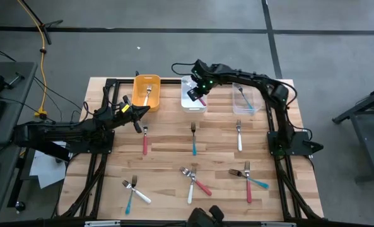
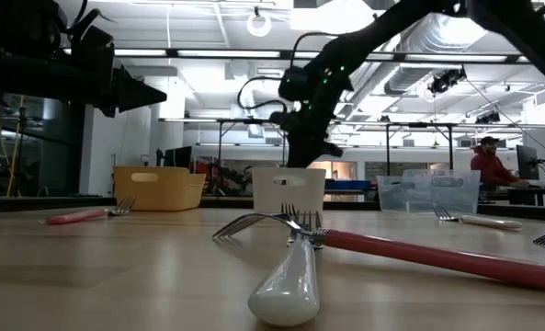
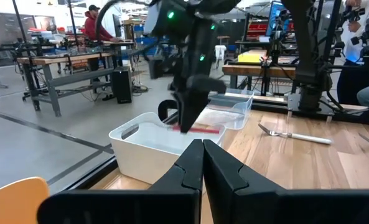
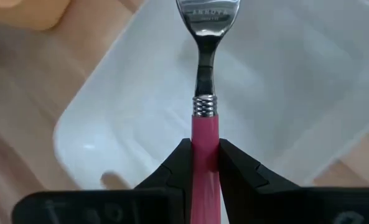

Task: Sort silverware by color (type)
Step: Put the top right pink fork into the white bin

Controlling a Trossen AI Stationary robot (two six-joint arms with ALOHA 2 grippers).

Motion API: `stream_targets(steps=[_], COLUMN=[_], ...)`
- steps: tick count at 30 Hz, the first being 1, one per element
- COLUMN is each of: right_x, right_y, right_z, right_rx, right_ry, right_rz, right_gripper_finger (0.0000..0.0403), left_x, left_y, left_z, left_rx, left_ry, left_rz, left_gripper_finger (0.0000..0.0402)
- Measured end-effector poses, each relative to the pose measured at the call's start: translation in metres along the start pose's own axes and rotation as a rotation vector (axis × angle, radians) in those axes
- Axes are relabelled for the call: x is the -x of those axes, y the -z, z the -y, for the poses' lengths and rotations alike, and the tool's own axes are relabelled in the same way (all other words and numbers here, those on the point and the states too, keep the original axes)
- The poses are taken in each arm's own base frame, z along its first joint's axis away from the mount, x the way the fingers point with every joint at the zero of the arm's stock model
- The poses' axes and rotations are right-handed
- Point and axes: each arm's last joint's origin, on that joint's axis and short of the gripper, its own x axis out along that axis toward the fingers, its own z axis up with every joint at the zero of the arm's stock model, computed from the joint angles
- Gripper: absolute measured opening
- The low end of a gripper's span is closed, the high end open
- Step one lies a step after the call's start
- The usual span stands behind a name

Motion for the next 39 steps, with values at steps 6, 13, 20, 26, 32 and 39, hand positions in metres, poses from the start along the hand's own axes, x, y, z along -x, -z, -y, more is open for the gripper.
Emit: stream_targets(steps=[6, 13, 20, 26, 32, 39], right_x=[0.004, -0.004, -0.011, -0.012, -0.014, -0.01], right_y=[-0.014, -0.006, -0.002, -0.003, -0.003, -0.005], right_z=[0.002, 0.01, 0.019, 0.026, 0.026, 0.024], right_rx=[-0.012, -0.059, -0.091, -0.105, -0.072, -0.046], right_ry=[-0.012, 0.008, 0.034, 0.036, 0.037, 0.038], right_rz=[0.038, -0.008, -0.012, -0.004, -0.007, -0.012], right_gripper_finger=[0.0048, 0.0048, 0.0048, 0.0048, 0.0069, 0.0126], left_x=[0.0, 0.0, 0.0, 0.0, 0.0, 0.0], left_y=[0.0, 0.0, 0.0, 0.0, 0.0, 0.0], left_z=[0.0, 0.0, 0.0, 0.0, 0.0, 0.0], left_rx=[0.0, 0.0, 0.001, 0.0, -0.005, -0.006], left_ry=[0.0, 0.0, 0.0, 0.0, 0.0, 0.001], left_rz=[0.001, 0.001, 0.001, 0.001, 0.001, 0.001], left_gripper_finger=[0.0001, 0.0001, 0.0001, 0.0001, 0.0001, 0.0001])
